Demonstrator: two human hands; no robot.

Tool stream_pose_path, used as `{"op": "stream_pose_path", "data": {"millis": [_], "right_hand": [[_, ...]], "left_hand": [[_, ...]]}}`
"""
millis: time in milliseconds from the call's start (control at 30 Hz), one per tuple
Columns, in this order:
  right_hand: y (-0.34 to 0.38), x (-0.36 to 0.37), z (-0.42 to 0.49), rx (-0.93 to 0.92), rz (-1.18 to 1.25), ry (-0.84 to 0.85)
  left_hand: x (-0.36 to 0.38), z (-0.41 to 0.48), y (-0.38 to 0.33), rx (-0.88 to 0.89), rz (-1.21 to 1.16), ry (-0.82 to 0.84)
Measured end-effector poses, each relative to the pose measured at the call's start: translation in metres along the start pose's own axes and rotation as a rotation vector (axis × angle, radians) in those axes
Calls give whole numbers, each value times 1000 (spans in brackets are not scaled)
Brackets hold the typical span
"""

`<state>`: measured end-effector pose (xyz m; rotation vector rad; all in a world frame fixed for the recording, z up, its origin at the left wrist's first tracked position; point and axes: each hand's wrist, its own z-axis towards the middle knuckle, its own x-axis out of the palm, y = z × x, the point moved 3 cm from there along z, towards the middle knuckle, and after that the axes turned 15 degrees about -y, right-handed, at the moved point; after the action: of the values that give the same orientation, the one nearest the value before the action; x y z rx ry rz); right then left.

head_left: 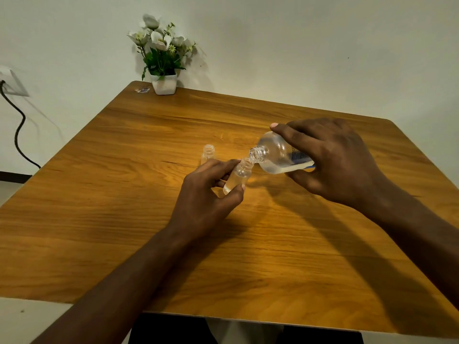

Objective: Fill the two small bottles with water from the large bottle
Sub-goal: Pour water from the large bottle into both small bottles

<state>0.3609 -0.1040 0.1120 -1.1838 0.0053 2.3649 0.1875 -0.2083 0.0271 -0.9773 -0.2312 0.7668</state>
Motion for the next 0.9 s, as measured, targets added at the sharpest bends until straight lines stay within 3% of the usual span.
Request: {"op": "stream_pose_path", "data": {"millis": [900], "right_hand": [[-1, -2, 1, -14, -4, -2]], "left_hand": [[0, 0, 0, 4, -1, -8]]}}
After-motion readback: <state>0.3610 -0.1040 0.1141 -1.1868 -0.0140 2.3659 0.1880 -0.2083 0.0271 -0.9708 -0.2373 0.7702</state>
